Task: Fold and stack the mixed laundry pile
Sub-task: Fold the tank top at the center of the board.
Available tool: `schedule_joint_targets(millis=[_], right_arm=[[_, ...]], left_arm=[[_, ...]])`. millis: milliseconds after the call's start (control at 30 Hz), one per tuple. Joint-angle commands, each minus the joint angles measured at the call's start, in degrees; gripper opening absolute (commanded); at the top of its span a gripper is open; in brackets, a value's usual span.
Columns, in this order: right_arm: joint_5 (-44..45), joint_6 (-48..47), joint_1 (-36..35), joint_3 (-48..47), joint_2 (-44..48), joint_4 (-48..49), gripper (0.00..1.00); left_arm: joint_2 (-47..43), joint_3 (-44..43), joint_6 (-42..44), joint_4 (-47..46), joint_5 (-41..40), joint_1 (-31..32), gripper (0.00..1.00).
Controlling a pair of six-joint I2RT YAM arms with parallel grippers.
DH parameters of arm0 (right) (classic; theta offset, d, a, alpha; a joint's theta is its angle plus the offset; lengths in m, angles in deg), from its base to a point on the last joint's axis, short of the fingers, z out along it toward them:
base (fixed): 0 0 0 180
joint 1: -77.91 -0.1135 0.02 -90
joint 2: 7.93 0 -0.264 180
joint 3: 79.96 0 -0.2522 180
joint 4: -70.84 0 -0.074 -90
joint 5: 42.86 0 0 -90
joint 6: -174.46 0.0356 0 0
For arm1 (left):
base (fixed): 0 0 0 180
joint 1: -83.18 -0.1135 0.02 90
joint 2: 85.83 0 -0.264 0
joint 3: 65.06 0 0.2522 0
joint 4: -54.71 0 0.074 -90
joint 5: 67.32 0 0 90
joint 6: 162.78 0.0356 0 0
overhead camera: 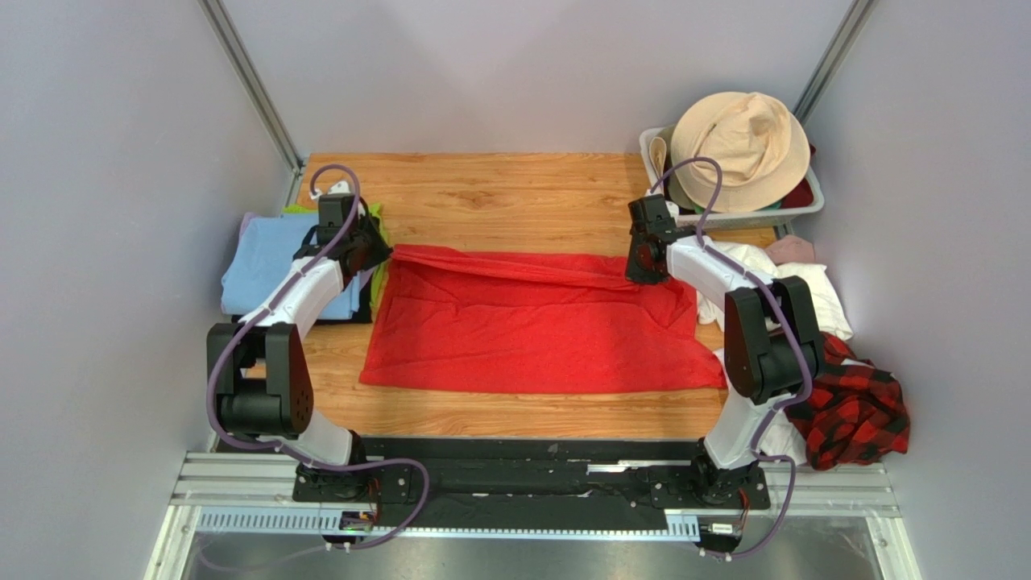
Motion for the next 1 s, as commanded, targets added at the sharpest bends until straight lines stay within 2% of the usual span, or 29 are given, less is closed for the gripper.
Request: schedule_joint_targets(millis=[0, 500, 633, 767, 967], right_arm=[[2.07, 0.24, -0.22, -1.74, 4.43, 0.21, 0.0], [1.11, 1.82, -1.1, 7.74, 7.61, 3.8, 0.0], [1.89, 2.61, -1.19, 6.53, 5.76, 1.79, 0.0], [1.37, 2.88, -1.19, 6.78, 6.19, 1.26, 0.06], [0.58, 4.72, -1.28, 10.3, 8.57, 3.72, 0.03]], left_arm=[[-3.24, 0.23, 0.22, -0.07, -0.77, -0.29, 0.0], [-5.17, 6.29, -2.5, 1.51, -0.95, -0.29, 0.0], [-4.21, 8.05, -3.73, 2.05, 0.19, -0.29, 0.0], [-5.43, 11.03, -4.61, 0.99, 0.72, -0.29, 0.0], [-8.51, 13.5, -4.0, 0.64, -0.59, -0.29, 0.0]])
